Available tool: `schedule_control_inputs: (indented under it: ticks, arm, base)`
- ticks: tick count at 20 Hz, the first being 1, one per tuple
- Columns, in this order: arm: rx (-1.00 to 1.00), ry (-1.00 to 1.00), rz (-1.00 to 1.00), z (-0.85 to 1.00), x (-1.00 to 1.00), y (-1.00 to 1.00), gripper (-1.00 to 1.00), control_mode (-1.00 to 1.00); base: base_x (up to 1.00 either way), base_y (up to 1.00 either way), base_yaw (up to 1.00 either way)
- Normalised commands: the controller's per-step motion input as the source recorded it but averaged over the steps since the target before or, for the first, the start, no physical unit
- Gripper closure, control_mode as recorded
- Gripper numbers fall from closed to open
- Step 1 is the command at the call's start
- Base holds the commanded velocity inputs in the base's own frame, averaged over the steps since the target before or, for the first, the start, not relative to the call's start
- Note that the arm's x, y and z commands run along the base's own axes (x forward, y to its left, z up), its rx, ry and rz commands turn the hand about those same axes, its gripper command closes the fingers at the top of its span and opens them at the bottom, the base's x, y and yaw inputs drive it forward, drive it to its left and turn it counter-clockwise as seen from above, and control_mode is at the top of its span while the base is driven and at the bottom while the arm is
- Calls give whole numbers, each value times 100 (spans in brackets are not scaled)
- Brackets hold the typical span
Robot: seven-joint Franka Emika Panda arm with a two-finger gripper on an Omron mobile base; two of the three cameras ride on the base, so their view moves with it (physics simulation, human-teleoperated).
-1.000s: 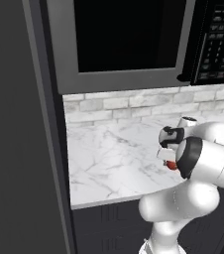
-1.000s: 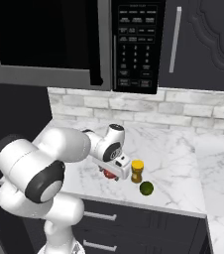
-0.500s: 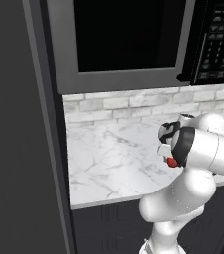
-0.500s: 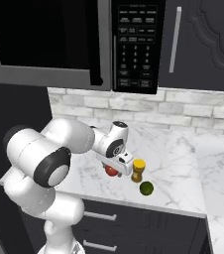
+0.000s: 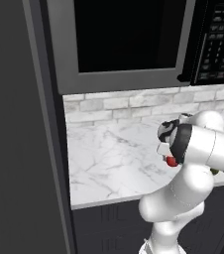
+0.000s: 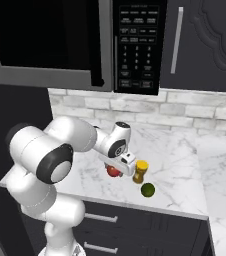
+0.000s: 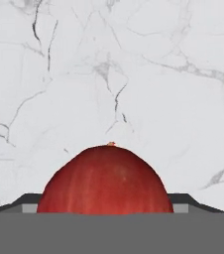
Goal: Place the onion and lime inside the fridge drawer. Close the drawer after placing the vegetables.
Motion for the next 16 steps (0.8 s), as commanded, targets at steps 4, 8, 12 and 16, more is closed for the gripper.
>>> schedule_control_inputs:
  ticks: [4,8,12,16]
  arm:
    - [0,-3,-4,-5,-18,0,100,-100]
    - [0,-3,-8,2,-53,5,100,-100]
    - [0,-6,-8,25,-74,46,100,-100]
    - [0,-7,-5,41,-66,56,100,-100]
  base:
    - [0,0,0]
    - [0,0,0]
    - [0,0,0]
    - [0,0,0]
